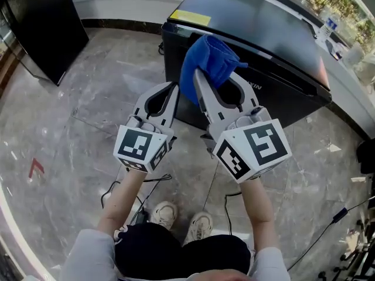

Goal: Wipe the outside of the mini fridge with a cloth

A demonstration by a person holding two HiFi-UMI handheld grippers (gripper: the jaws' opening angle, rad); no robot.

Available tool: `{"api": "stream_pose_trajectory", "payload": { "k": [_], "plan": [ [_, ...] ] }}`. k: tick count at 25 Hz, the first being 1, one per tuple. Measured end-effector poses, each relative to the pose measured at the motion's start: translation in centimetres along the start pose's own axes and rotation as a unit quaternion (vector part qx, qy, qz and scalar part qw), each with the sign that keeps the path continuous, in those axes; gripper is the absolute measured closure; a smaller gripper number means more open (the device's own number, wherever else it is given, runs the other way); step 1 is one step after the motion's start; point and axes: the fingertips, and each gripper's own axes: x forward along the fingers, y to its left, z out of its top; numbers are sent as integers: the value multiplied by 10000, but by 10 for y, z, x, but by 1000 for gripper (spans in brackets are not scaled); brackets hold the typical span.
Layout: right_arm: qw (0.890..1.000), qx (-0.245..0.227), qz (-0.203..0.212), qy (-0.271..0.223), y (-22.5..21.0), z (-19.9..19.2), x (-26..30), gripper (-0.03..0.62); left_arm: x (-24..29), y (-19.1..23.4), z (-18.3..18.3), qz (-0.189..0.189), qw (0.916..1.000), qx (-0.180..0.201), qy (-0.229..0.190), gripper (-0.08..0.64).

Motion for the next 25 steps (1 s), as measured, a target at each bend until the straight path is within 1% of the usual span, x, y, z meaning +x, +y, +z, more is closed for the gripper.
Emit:
{"api": "stream_pose_trajectory", "payload": {
  "k": [4, 8, 11, 18, 25],
  "plan": [
    [9999, -31, 104, -7, 17, -6, 41, 517, -15, 25, -15, 197, 9998, 25, 87, 555],
    [9999, -33, -27, 161, 23, -22, 75, 517, -28, 46, -31, 389, 9990, -125, 158, 555],
    [9997, -20, -171, 160, 23, -27, 89, 517, -34, 54, -40, 463, 9984, -279, 191, 555],
    [9990, 16, -438, 75, 12, -27, 86, 517, -25, 36, -51, 217, 9988, -355, 269, 555],
    [9963, 47, -860, -1, -8, -25, 54, 517, -18, 15, -48, -5, 9991, -344, 248, 555]
  ]
}}
